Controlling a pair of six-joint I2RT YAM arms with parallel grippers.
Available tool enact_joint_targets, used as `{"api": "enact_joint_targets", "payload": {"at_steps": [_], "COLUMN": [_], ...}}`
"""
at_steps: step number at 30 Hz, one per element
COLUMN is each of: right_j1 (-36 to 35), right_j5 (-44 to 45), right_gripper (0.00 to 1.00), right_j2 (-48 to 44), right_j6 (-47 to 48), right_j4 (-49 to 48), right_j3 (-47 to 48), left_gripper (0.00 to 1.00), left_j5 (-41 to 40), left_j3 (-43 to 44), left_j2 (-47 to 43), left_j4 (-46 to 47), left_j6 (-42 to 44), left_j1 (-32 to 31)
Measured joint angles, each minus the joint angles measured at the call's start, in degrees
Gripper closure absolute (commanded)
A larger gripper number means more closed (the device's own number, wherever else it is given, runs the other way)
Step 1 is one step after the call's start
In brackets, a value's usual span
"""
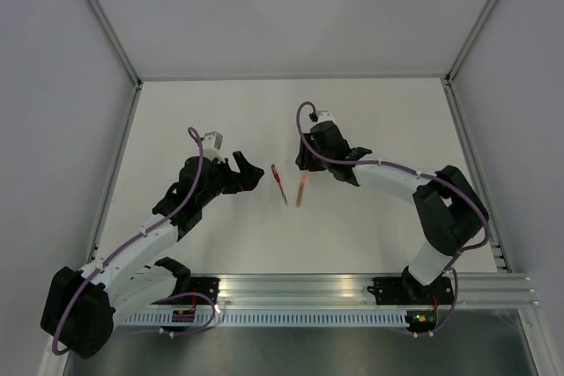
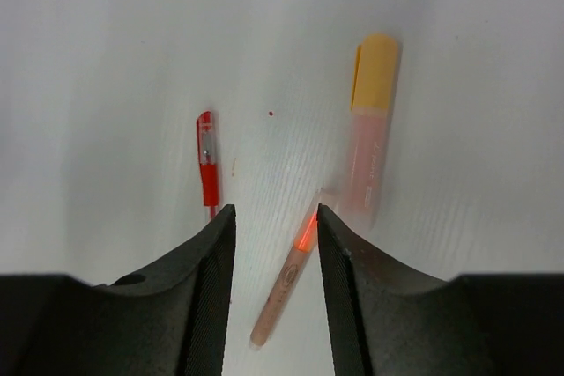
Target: Insert the pens into the pen caps
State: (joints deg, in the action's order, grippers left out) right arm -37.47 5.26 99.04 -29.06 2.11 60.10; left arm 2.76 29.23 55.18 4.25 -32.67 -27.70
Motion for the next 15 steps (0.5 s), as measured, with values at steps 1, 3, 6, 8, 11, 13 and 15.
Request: {"api": "enact_joint_targets", "payload": {"at_steps": [1,3,6,8,11,13,15], "right_j1": [0.2,0.3,0.3,0.3,0.3,0.3,0.2], "right_j5": [0.0,0.0,-0.9,-2.1,-3.2,-3.3,-2.5], "right_gripper": [0.49,0.31,0.09,0.02,0.02,0.02,0.02], "right_j2": [-2.4,-8.0,-19.8,-27.2,-35.0,-38.2,-39.4], "right_j6": [0.1,0.3,-0.1,-1.0,-1.9,-2.7,-3.7], "right_j4": [0.8,1.4,0.0,-1.3,-4.0,-6.0,-7.1], "right_j3": [-0.2,-1.2,-6.1,-9.9,-16.2,-20.9,-25.0], "left_gripper": [0.0,0.0,0.0,0.0,0.01,0.01,0.01], "left_j5": [0.3,1.1,2.4,3.0,3.4,3.9,5.0], "left_j3": [0.0,0.0,0.0,0.0,0.0,0.0,-0.1], "left_j2": [0.2,0.4,0.7,0.9,1.3,1.5,1.4], "left_j4": [0.0,0.1,0.2,0.3,0.4,0.5,0.8], "left_j6": [0.2,0.6,1.0,1.2,1.3,1.4,1.4], "left_j1": [0.0,0.0,0.0,0.0,0.0,0.0,0.0]}}
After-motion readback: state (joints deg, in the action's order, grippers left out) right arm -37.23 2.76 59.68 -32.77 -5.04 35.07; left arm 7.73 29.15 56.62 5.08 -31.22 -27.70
